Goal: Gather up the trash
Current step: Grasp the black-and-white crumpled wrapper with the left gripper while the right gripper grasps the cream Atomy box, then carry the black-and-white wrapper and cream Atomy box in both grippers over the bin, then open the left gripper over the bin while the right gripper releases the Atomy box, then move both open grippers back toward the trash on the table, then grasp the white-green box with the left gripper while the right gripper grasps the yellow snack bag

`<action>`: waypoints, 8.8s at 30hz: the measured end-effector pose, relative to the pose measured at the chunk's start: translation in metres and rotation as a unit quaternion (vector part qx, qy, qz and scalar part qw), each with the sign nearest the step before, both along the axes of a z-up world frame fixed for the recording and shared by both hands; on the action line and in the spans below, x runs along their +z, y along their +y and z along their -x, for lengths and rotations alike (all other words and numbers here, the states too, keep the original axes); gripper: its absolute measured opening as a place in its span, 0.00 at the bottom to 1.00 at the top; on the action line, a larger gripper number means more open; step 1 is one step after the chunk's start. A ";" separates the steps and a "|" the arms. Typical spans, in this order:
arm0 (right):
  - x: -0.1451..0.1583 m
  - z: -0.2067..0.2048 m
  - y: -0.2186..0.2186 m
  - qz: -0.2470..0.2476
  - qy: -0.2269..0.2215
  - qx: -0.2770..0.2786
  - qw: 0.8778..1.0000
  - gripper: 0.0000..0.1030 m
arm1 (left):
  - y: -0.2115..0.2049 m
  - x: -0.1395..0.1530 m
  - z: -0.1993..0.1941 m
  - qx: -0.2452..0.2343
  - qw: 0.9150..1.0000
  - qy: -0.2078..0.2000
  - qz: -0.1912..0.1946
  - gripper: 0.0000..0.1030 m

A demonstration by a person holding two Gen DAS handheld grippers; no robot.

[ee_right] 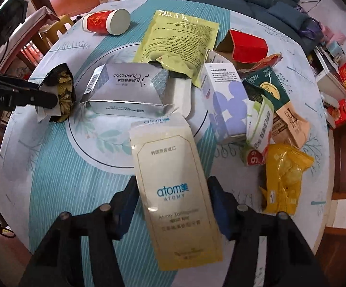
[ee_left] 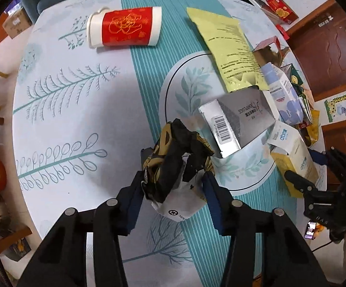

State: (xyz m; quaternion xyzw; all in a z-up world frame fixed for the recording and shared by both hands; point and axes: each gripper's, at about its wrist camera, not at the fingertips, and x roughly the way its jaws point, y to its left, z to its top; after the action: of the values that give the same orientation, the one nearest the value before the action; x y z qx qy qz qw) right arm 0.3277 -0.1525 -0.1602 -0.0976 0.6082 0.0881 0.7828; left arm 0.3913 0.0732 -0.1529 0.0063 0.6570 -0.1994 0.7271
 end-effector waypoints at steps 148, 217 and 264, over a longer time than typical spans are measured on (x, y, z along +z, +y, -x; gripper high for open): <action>-0.235 0.357 -0.020 -0.197 0.009 -0.264 0.944 0.78 | -0.029 -0.172 0.432 0.100 0.987 -0.088 -0.087 0.88; 0.027 0.006 -0.191 -0.193 -0.046 -0.074 0.977 0.49 | -0.242 0.056 0.069 0.180 0.980 -0.077 0.040 0.63; 0.059 0.091 -0.171 -0.265 -0.080 -0.093 0.956 0.07 | -0.196 0.092 0.166 0.094 0.987 -0.130 0.029 0.05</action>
State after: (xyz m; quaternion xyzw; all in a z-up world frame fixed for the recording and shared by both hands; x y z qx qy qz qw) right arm 0.2368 -0.3239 -0.1008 0.1638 0.5046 0.1647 0.8315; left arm 0.2256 -0.1233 -0.0606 -0.0510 0.5489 -0.1462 0.8214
